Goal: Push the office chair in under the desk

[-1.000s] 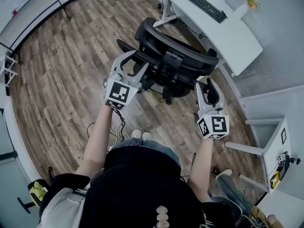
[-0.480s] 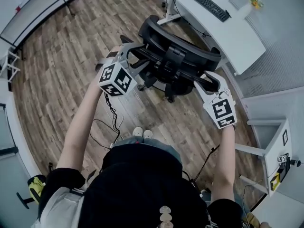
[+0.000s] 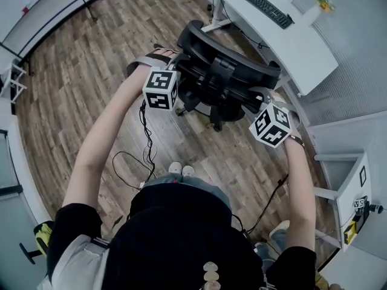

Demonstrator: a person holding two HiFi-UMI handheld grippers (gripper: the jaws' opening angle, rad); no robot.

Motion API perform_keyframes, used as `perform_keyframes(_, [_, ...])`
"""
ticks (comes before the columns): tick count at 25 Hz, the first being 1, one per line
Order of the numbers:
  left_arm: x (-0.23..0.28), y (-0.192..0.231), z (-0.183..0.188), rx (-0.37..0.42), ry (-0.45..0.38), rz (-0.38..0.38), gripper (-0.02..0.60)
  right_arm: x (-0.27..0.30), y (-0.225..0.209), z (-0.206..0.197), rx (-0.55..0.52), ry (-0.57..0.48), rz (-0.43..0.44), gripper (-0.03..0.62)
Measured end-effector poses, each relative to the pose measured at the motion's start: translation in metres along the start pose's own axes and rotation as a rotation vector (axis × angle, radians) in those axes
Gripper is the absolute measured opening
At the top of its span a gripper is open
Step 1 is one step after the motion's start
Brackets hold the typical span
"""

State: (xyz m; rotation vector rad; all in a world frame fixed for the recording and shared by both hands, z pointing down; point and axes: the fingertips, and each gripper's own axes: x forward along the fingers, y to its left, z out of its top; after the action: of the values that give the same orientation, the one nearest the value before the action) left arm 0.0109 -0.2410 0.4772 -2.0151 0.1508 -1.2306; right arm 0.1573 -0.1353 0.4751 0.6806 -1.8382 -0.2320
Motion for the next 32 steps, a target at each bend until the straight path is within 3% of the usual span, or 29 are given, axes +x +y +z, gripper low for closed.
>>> perform_keyframes(7, [0.020,-0.003,-0.003,0.091,0.053,-0.056,0.187,0.025,0.008,-0.015,-0.065,0.101,0.053,0.184])
perform_keyframes(11, [0.024,-0.004,-0.005,0.171,0.079,-0.046,0.169,0.029,0.009,-0.016,-0.064,0.100,0.049,0.173])
perform_keyframes(16, [0.027,-0.003,-0.005,0.217,0.092,-0.071,0.158,0.037,0.005,-0.019,-0.103,0.121,0.031,0.143])
perform_keyframes(32, [0.034,-0.001,-0.008,0.217,0.137,-0.144,0.143,0.043,0.003,-0.019,-0.075,0.100,0.016,0.101])
